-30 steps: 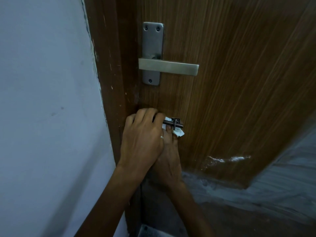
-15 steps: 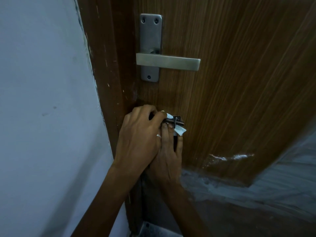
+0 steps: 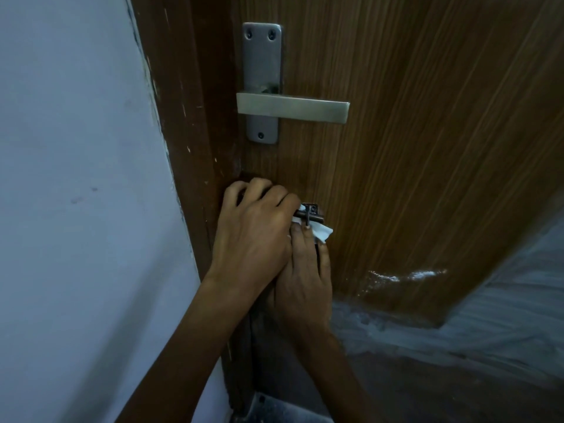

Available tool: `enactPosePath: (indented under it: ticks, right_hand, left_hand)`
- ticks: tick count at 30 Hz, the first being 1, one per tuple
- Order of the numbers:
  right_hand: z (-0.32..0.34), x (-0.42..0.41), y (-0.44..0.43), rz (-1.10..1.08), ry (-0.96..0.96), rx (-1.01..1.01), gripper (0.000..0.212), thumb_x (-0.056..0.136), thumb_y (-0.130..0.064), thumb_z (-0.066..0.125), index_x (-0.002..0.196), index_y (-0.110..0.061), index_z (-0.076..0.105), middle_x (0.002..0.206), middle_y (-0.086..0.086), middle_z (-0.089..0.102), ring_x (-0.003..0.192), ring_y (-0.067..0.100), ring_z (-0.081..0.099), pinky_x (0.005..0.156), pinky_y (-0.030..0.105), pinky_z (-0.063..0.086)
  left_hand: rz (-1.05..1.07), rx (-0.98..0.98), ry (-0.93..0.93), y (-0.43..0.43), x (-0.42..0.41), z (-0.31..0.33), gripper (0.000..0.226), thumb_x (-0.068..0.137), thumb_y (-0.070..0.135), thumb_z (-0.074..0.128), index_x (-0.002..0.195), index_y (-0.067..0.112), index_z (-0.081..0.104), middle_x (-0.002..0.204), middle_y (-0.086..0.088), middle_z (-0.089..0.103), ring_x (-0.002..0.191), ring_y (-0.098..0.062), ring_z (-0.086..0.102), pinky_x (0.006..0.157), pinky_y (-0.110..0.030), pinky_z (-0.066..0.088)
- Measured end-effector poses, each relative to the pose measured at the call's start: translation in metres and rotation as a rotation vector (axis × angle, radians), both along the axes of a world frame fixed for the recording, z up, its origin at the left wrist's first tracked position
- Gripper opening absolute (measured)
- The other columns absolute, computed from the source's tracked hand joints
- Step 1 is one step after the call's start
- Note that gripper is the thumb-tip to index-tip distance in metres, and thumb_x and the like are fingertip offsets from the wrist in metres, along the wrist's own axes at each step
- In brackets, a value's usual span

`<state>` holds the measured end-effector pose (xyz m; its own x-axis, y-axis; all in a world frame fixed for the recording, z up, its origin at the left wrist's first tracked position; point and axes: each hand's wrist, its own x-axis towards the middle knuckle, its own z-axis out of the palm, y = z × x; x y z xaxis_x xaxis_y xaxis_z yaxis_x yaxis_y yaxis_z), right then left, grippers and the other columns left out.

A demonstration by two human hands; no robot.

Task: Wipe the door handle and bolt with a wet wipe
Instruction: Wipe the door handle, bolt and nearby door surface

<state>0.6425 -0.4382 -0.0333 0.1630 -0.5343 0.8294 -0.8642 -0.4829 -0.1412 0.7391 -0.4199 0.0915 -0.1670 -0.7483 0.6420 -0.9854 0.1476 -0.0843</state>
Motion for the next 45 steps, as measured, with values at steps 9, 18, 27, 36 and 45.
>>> enactPosePath:
  ticks: [9,18,27,36,45]
  right_hand:
    - [0.006,-0.004,-0.005,0.102,-0.105,-0.096,0.056,0.091,-0.002,0.064,0.143,0.002,0.043,0.143,0.02,0.048,0.135,0.033,0.049,0.113,0.044,0.041]
    - [0.007,-0.003,-0.008,-0.011,-0.002,-0.148,0.045,0.097,-0.013,0.066,0.14,-0.002,0.056,0.133,0.018,0.059,0.129,0.03,0.051,0.112,0.037,0.041]
    - [0.002,-0.083,0.0,-0.084,-0.073,-0.144,0.037,0.094,0.003,0.065,0.131,0.006,0.062,0.133,0.028,0.051,0.125,0.038,0.051,0.106,0.045,0.048]
    - [0.019,-0.05,-0.013,-0.043,-0.04,-0.22,0.032,0.095,0.001,0.063,0.127,0.004,0.065,0.136,0.016,0.062,0.125,0.031,0.054,0.111,0.036,0.042]
    - [0.041,-0.052,-0.01,-0.098,-0.055,-0.223,0.034,0.102,-0.011,0.054,0.133,0.0,0.062,0.145,0.014,0.055,0.139,0.03,0.043,0.116,0.041,0.036]
  left_hand:
    - [-0.087,0.064,0.054,0.001,0.005,0.005,0.036,0.088,0.04,0.051,0.11,0.018,0.07,0.112,-0.003,0.068,0.105,-0.025,0.059,0.085,-0.041,0.046]
    - [-0.122,-0.015,0.427,0.013,0.011,-0.011,0.046,0.093,0.025,0.037,0.13,0.011,0.059,0.13,-0.007,0.06,0.121,-0.022,0.052,0.096,-0.024,0.04]
    - [-0.075,-0.135,0.473,0.019,0.006,-0.034,0.035,0.095,0.014,0.052,0.127,0.007,0.062,0.126,-0.01,0.062,0.119,-0.025,0.053,0.099,-0.015,0.031]
    - [-0.068,-0.16,0.47,0.018,0.005,-0.039,0.035,0.094,0.01,0.054,0.129,0.006,0.061,0.128,-0.012,0.061,0.121,-0.027,0.051,0.102,-0.014,0.028]
    - [-0.098,-0.19,0.45,0.018,0.0,-0.047,0.036,0.094,0.01,0.054,0.129,0.004,0.061,0.129,-0.014,0.06,0.121,-0.028,0.049,0.101,-0.035,0.042]
